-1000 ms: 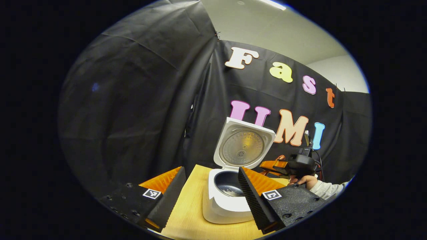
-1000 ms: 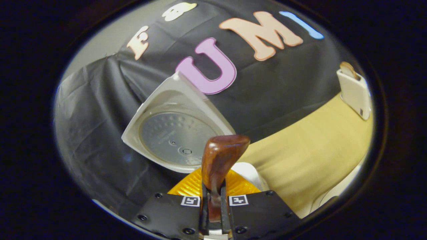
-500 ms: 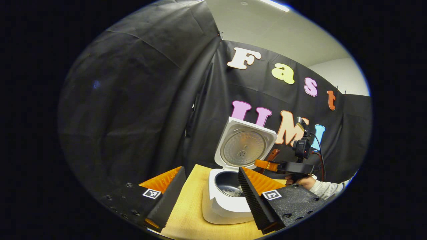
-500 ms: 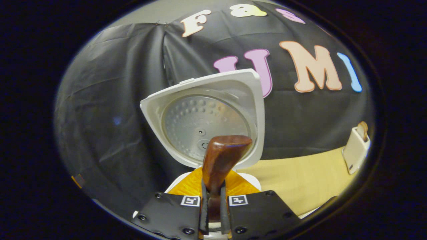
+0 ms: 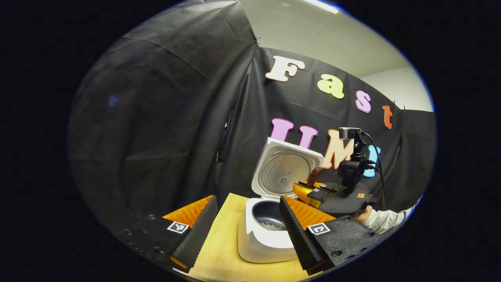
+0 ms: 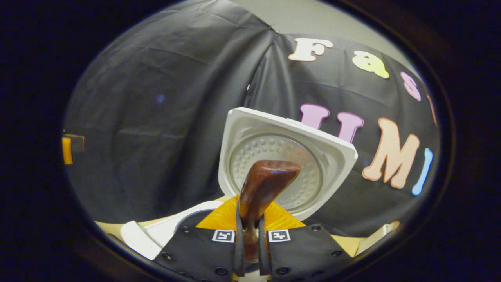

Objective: Close the left gripper, press the button to open the rice cooker; take a wooden spoon from the chopstick holder with the right hand, scoop a spoonful of rice and pour it into the rice cooker, then put the wooden spoon back into the chopstick holder.

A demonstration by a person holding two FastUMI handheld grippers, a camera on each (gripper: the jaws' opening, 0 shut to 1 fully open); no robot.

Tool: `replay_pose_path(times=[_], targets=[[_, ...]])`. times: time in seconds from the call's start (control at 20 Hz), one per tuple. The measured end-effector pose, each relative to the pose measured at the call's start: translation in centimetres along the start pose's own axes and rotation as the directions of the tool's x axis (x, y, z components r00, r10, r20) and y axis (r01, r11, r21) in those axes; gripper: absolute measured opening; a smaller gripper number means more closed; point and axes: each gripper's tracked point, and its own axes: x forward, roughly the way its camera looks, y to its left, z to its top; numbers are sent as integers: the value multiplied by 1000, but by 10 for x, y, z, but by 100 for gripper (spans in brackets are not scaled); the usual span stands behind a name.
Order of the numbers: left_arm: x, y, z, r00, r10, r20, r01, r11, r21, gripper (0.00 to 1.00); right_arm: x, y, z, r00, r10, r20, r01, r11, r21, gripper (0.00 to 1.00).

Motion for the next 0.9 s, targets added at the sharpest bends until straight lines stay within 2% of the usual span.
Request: replay_pose_path(times=[0.1,0.2,0.3,0.55,0.7,0.75,0.85,0.9], targets=[[-1,0,1,1000,-1,4,1,1000,3,94,-6,6,5,999,9,32,-6,995,-99,17],[-2,-3,1,1000,-4,7,4,1000,6,94,-12,14,7,999,42,32,-38,992,-120,17],[-2,-8,4,1000,-15,14,15,1000,8,94,-17,16,1,998,67,-3,-67,995,-70,17],[0,-29,10,998,-50,26,49,998,34,94,-35,-24,3,999,20,-29,-17,996,83,17],[3,-45,12,997,-70,34,68,997,48,94,-51,-62,-2,999,-14,-48,25,973,231,17],[4,-49,12,996,-76,36,74,996,54,90,-57,-75,-5,998,-29,-56,43,962,270,17],[6,-59,15,995,-89,40,87,994,60,90,-70,-102,-13,996,-57,-72,78,939,335,17],[7,-64,16,995,-95,42,92,994,61,94,-78,-116,-18,994,-74,-80,98,929,357,17]])
